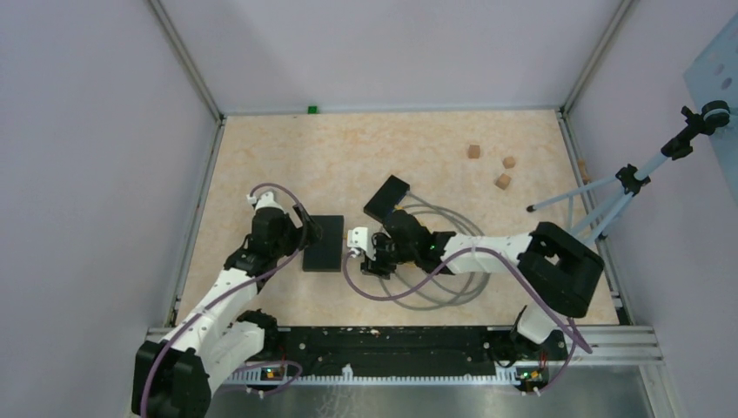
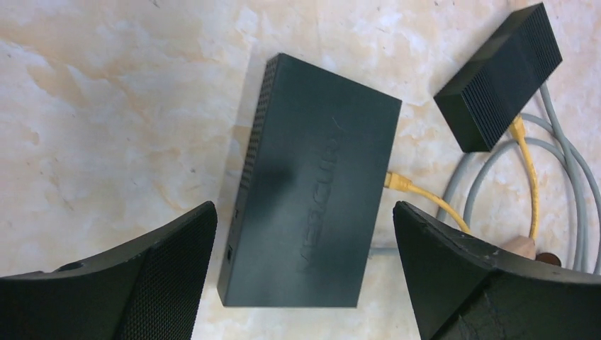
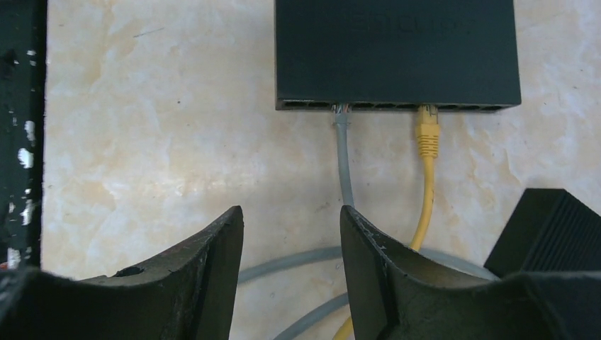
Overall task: Insert the plug into the switch port
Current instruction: Insert the connector into the switch port.
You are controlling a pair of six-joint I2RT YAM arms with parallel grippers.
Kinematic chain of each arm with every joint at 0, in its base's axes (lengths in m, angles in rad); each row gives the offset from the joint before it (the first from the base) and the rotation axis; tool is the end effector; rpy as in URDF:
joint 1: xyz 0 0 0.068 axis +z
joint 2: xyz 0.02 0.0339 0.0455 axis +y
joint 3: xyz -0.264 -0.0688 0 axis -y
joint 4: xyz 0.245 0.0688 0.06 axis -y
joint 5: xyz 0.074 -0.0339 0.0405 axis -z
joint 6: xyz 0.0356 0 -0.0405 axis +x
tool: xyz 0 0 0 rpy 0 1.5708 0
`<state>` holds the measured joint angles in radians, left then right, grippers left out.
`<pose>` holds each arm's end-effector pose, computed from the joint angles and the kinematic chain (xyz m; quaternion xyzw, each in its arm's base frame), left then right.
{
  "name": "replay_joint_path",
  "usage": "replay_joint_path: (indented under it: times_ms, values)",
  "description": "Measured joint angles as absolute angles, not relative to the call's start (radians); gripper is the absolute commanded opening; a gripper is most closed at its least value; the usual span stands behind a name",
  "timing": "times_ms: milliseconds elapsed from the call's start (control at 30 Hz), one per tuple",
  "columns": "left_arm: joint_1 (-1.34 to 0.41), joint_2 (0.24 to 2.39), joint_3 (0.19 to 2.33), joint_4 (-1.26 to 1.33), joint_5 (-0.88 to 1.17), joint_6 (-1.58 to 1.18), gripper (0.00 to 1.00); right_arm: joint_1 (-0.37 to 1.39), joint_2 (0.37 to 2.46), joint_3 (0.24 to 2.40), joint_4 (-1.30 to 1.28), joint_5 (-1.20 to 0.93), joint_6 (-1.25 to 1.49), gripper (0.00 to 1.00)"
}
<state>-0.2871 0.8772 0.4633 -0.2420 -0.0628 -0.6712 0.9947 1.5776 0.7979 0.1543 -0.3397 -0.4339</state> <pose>0.1795 -0.0507 0.2061 -0.1848 0.8776 -0.1785 0.4047 0.1673 0.2794 0.1849 -0.6330 0.6126 0.2688 0.3896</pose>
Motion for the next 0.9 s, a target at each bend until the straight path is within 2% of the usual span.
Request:
replay_joint_path:
  times_ms: [100, 267, 467, 567, 667, 767, 833, 900]
  values:
    - [-0.245, 0.909, 0.442, -0.177, -0.039, -0.654, 0.94, 0.984, 1.666, 0.844, 0.178, -0.372, -0.464, 0.51]
    - [-0.217, 0.987, 0.4, -0.043, 0.037, -0.637, 0.79, 0.974, 1.787, 0.9, 0.219, -0.38, -0.491, 0.48]
    - [-0.216, 1.073, 0.345, 0.047, 0.104, -0.617, 0.76, 0.97, 1.859, 0.937, 0.243, -0.36, -0.506, 0.42]
    - [-0.208, 1.114, 0.342, 0.078, 0.126, -0.602, 0.71, 0.97, 1.86, 0.937, 0.251, -0.34, -0.51, 0.33]
    - [-0.207, 1.145, 0.342, 0.116, 0.155, -0.596, 0.65, 0.97, 1.86, 0.937, 0.247, -0.33, -0.513, 0.17]
    - [-0.205, 1.177, 0.334, 0.173, 0.205, -0.597, 0.6, 0.97, 1.866, 0.951, 0.224, -0.336, -0.505, 0.06]
    - [-0.204, 1.185, 0.316, 0.215, 0.226, -0.594, 0.57, 0.97, 1.879, 0.978, 0.197, -0.345, -0.492, 0.01]
    - [-0.198, 1.187, 0.297, 0.253, 0.233, -0.594, 0.56, 0.967, 1.883, 0.992, 0.178, -0.346, -0.474, 0.0]
